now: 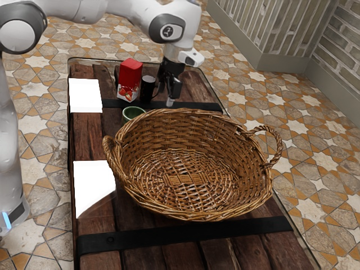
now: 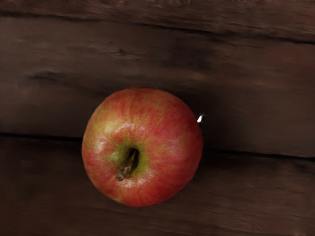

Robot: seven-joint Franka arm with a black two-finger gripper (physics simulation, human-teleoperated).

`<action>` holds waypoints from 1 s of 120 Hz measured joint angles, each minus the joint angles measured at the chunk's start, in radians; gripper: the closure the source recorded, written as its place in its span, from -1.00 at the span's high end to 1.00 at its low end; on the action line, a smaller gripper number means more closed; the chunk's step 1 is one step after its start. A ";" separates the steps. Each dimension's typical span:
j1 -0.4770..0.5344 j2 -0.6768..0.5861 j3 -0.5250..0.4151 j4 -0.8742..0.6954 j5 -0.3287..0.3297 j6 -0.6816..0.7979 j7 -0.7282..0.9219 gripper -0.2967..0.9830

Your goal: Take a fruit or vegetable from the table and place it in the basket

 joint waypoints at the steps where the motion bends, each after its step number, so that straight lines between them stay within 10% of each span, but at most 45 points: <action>1: 0.001 0.000 -0.001 -0.001 0.005 0.004 -0.001 0.53; 23: -0.004 0.031 -0.005 -0.008 0.064 0.067 -0.018 0.54; 88: 0.035 0.164 0.004 -0.062 -0.059 0.190 -0.047 0.54; 120: 0.024 0.111 0.004 0.032 -0.021 0.144 -0.067 0.11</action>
